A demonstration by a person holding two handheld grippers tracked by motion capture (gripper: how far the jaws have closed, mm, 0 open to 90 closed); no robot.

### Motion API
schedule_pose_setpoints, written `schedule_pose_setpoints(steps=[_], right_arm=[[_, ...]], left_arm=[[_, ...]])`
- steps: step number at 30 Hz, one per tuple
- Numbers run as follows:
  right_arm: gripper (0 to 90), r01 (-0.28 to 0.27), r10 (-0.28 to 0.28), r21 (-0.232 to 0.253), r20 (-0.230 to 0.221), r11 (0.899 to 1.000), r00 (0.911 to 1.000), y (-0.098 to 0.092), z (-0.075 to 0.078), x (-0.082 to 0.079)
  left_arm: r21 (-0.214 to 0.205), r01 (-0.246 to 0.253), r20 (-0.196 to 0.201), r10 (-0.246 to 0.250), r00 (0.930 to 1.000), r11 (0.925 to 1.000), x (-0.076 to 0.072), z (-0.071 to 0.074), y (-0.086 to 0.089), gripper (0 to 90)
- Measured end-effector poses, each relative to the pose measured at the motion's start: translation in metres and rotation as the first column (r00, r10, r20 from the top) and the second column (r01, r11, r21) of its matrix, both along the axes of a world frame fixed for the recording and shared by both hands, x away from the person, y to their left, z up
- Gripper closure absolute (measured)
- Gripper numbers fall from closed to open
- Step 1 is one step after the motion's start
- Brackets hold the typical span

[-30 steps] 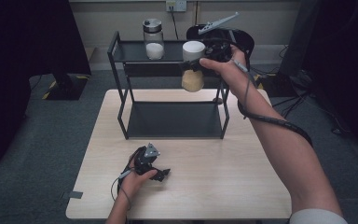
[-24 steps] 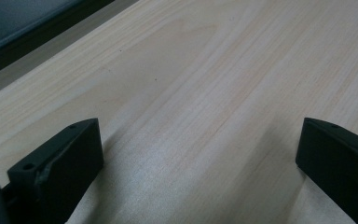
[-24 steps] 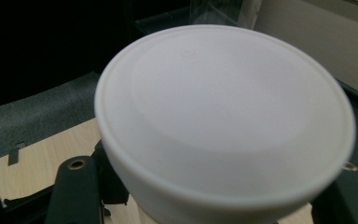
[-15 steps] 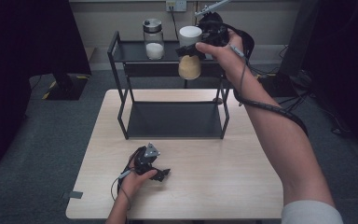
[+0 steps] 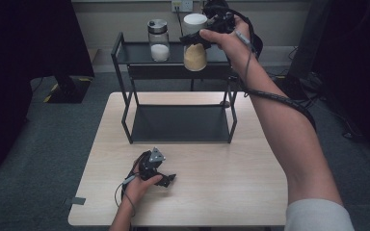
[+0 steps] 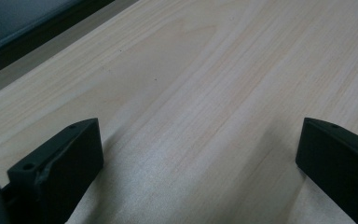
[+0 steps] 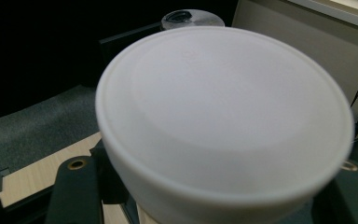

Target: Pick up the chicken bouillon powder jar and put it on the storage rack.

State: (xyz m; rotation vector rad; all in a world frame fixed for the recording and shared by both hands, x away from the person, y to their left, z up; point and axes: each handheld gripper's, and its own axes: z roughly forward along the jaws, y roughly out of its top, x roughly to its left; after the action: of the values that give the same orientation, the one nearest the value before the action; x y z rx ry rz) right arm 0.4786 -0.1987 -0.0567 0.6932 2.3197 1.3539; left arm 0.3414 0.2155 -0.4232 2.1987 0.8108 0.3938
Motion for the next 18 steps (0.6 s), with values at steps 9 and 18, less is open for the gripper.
schedule_pose_setpoints(steps=[9, 18], right_arm=[[34.7, 0.027, -0.027, 0.018, -0.001, 0.999, 0.9996, 0.006, 0.001, 0.016], [34.7, 0.083, -0.083, 0.019, -0.005, 0.996, 0.9966, 0.014, 0.000, 0.036]], left_arm=[[0.002, 0.001, 0.000, -0.001, 1.0000, 1.0000, 0.000, 0.000, 0.000, 0.0], [0.002, 0.001, -0.001, -0.001, 1.0000, 1.0000, 0.000, 0.000, 0.000, 0.0]])
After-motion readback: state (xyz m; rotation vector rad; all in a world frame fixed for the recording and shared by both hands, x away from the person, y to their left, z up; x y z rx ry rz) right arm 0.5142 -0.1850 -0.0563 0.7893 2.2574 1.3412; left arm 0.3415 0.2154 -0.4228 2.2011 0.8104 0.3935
